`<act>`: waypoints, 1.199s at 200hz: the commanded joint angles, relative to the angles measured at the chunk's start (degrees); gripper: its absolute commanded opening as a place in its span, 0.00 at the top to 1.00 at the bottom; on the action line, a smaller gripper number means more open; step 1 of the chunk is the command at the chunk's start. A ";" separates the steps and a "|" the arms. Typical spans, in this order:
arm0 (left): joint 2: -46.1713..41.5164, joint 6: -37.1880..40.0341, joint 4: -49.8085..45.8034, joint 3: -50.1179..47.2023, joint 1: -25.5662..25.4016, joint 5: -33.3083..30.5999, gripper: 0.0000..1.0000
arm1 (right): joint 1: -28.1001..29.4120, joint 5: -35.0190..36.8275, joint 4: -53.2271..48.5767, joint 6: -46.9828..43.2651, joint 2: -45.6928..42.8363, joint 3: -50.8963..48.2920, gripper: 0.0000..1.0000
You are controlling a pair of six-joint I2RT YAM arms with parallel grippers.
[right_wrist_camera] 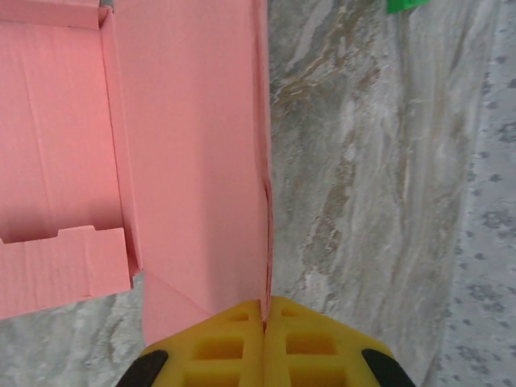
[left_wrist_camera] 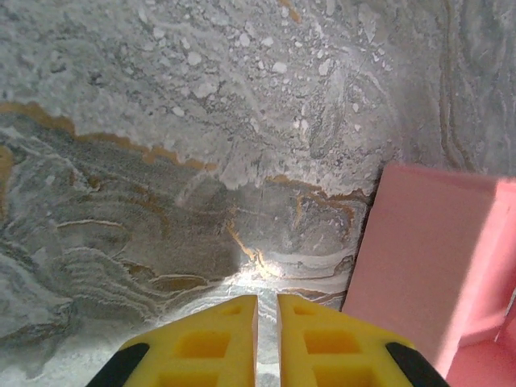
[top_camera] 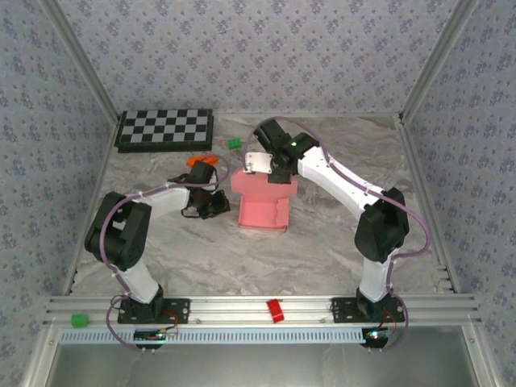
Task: Fold the paper box
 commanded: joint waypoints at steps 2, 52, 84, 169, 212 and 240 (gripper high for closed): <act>-2.38 -0.62 1.24 0.38 -0.25 1.05 0.86 | 0.43 2.52 4.08 -6.05 -1.55 -0.70 0.95; -3.76 0.35 0.20 1.07 -0.16 -0.86 0.84 | 0.14 1.17 4.69 -4.92 -3.28 -0.73 0.59; -3.90 2.22 -2.30 2.61 0.55 -2.31 0.83 | -0.62 1.86 7.00 -1.96 -4.90 -1.25 0.50; -8.06 15.05 -1.18 7.45 6.41 -1.80 0.50 | -8.63 -1.63 9.30 34.84 -17.48 -11.50 0.45; -2.90 20.92 2.93 13.15 9.68 10.50 0.42 | -12.49 -9.45 14.13 53.94 -25.02 -27.85 0.46; 2.08 25.98 3.39 17.61 9.83 13.76 0.38 | -14.53 -16.31 20.44 62.69 -29.48 -38.12 0.46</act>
